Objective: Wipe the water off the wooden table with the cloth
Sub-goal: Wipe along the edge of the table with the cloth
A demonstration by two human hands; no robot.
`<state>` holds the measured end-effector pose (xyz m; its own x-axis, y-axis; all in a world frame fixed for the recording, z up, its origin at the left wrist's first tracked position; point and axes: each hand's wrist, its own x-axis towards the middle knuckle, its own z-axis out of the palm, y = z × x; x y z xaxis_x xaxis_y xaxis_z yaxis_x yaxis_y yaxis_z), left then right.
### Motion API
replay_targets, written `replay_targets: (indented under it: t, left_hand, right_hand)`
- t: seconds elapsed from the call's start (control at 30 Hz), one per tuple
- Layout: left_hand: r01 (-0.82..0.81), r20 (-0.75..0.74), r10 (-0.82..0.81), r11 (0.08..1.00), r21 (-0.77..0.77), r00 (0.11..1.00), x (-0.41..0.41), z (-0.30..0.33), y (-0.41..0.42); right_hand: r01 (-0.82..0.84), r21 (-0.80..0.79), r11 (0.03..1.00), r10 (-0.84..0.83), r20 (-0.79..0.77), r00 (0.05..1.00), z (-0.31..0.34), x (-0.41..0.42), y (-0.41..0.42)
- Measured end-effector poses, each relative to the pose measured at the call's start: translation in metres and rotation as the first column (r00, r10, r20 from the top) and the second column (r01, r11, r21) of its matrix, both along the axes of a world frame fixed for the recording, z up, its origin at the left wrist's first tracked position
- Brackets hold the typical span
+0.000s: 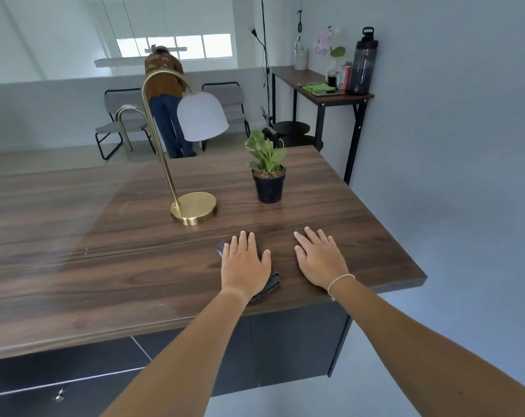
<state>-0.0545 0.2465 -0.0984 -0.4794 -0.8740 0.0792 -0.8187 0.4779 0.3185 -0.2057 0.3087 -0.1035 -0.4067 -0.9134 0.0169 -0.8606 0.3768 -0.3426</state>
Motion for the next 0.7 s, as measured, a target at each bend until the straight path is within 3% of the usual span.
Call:
replay_targets:
  t: [0.27, 0.7]
  left_hand:
    - [0.049, 0.037, -0.049, 0.999, -0.006, 0.998, 0.022, 0.001, -0.007]
    - [-0.001, 0.069, 0.001, 1.0, 0.002, 0.998, 0.191, 0.004, -0.061]
  right_hand:
    - [-0.027, -0.021, 0.999, 0.027, -0.037, 0.999, -0.007, -0.004, 0.001]
    - [-0.001, 0.005, 1.0, 0.001, -0.056, 0.998, -0.005, -0.002, 0.001]
